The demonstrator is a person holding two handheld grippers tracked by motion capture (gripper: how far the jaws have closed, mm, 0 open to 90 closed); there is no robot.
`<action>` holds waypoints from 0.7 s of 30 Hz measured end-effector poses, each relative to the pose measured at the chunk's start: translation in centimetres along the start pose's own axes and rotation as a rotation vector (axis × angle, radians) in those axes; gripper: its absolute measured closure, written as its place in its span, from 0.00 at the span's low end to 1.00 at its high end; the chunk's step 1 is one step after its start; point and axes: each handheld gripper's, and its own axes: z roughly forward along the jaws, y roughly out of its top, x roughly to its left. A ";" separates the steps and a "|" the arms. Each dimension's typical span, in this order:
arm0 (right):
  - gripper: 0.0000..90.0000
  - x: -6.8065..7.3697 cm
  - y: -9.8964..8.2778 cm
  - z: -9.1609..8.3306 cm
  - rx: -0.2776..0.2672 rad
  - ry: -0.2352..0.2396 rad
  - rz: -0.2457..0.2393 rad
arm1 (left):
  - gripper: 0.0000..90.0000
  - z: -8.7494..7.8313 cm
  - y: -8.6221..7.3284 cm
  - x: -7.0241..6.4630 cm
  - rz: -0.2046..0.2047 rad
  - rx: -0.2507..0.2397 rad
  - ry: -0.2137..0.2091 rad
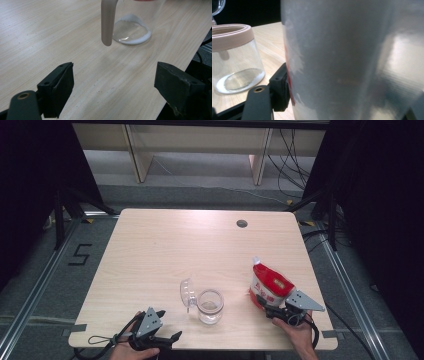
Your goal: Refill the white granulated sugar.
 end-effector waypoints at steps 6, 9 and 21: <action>0.37 0.2 0.0 0.1 -0.030 0.017 0.021 | 0.18 0.1 0.0 0.0 0.003 0.002 -0.008; 0.38 0.1 -0.1 0.2 -0.035 0.010 -0.001 | 0.18 0.1 0.1 0.2 0.027 0.007 -0.008; 0.43 0.2 -0.1 0.4 -0.066 0.015 0.018 | 0.17 0.1 0.0 0.2 0.012 0.004 -0.005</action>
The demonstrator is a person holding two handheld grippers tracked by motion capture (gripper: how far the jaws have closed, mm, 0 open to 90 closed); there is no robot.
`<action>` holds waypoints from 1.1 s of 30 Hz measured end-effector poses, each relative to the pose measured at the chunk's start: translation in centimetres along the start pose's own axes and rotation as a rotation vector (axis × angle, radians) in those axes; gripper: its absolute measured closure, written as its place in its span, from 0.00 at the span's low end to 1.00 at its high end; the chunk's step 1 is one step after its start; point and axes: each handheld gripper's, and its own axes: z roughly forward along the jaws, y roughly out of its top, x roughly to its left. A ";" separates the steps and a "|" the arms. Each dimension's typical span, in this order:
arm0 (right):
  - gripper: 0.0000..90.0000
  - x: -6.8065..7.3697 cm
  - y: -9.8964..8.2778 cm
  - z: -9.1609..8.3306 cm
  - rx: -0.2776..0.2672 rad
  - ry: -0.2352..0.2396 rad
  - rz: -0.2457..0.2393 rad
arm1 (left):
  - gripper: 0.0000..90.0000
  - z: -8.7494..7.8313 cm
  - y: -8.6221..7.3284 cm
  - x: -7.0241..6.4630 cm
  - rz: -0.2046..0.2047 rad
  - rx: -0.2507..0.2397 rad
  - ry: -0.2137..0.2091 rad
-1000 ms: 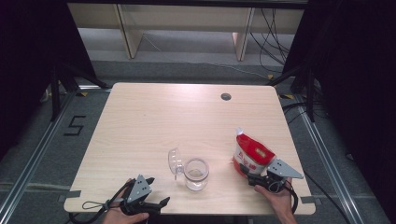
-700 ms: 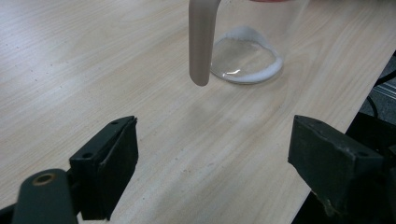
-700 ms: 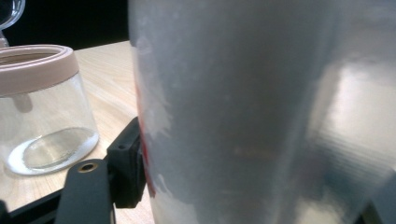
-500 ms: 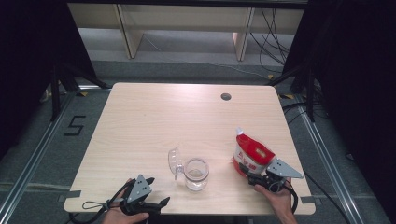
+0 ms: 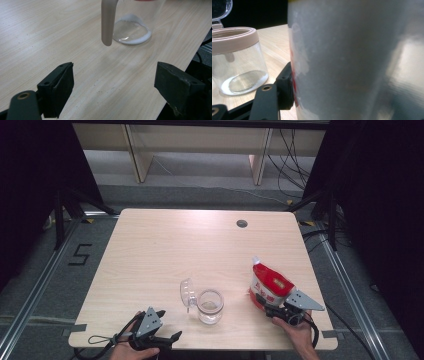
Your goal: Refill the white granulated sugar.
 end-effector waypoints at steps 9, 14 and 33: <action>0.46 -0.1 0.0 -0.2 0.033 -0.009 -0.037 | 0.18 0.0 0.0 -0.1 -0.002 -0.001 0.004; 0.47 0.0 0.1 -0.2 0.018 -0.004 -0.024 | 0.17 0.0 0.0 -0.1 -0.010 -0.006 0.002; 0.49 0.0 0.2 -0.5 0.033 -0.014 -0.042 | 0.18 -0.4 0.1 0.3 0.024 0.011 0.013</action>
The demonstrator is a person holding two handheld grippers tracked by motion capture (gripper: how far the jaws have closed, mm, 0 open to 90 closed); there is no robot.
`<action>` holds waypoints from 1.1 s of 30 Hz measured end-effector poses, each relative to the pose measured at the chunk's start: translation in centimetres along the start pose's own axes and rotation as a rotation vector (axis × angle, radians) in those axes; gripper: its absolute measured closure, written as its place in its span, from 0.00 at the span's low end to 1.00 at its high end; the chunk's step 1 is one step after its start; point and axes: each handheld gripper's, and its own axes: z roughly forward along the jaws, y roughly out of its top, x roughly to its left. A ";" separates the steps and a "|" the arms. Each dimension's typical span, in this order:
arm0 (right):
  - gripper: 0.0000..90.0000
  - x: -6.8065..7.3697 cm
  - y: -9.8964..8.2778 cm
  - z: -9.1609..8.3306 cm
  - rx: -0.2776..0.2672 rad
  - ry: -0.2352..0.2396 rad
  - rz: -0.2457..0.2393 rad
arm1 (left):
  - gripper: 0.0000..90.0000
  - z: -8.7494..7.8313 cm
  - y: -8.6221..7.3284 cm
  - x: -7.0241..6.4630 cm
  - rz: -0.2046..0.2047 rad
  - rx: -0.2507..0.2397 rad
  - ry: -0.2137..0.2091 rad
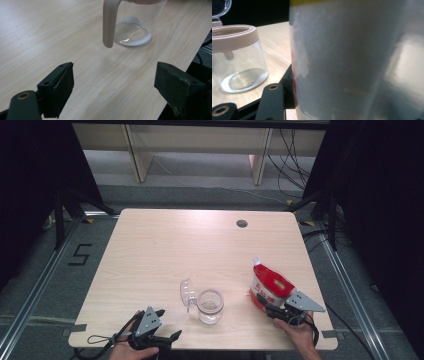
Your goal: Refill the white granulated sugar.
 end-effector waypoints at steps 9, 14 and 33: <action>0.50 0.3 0.6 -0.2 -0.002 -0.003 -0.083 | 0.18 -0.1 0.1 0.2 0.010 -0.022 -0.004; 0.51 0.9 1.2 -0.4 0.017 0.011 -0.142 | 0.18 -0.1 0.1 0.2 0.013 -0.023 -0.006; 0.52 5.3 3.6 -1.6 0.051 -0.008 -0.558 | 0.18 -0.2 -0.2 0.1 -0.011 -0.012 0.003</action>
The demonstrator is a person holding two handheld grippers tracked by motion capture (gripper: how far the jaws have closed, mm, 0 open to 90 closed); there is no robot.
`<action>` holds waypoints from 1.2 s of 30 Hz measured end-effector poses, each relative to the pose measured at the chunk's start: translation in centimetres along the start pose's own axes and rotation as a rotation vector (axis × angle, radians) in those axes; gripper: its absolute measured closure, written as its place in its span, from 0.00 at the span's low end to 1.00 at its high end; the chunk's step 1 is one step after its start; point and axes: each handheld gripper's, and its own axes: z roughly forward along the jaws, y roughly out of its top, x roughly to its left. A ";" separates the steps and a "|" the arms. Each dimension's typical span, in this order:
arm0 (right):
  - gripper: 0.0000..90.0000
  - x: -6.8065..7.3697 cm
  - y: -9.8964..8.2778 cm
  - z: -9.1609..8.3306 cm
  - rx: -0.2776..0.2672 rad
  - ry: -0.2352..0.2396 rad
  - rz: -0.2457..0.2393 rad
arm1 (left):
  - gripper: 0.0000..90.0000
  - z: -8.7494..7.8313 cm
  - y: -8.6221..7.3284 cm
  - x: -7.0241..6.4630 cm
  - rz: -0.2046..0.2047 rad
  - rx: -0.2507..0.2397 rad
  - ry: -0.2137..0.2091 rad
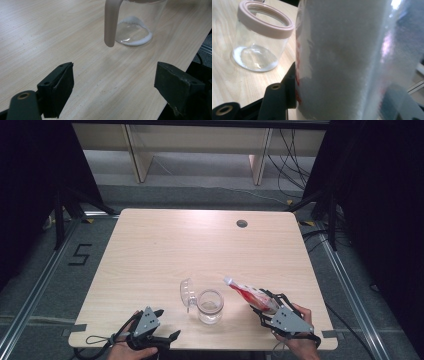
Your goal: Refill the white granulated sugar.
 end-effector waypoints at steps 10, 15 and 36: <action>0.52 0.9 0.8 0.0 0.057 -0.025 -0.162 | 0.17 0.1 -0.1 0.0 0.000 0.017 -0.020; 0.52 0.7 1.1 -0.2 0.071 -0.049 -0.240 | 0.17 0.2 -0.1 0.0 0.001 0.016 -0.027; 0.53 1.0 1.7 -0.4 0.127 -0.103 -0.568 | 0.17 0.2 -0.2 -0.1 -0.010 0.005 -0.024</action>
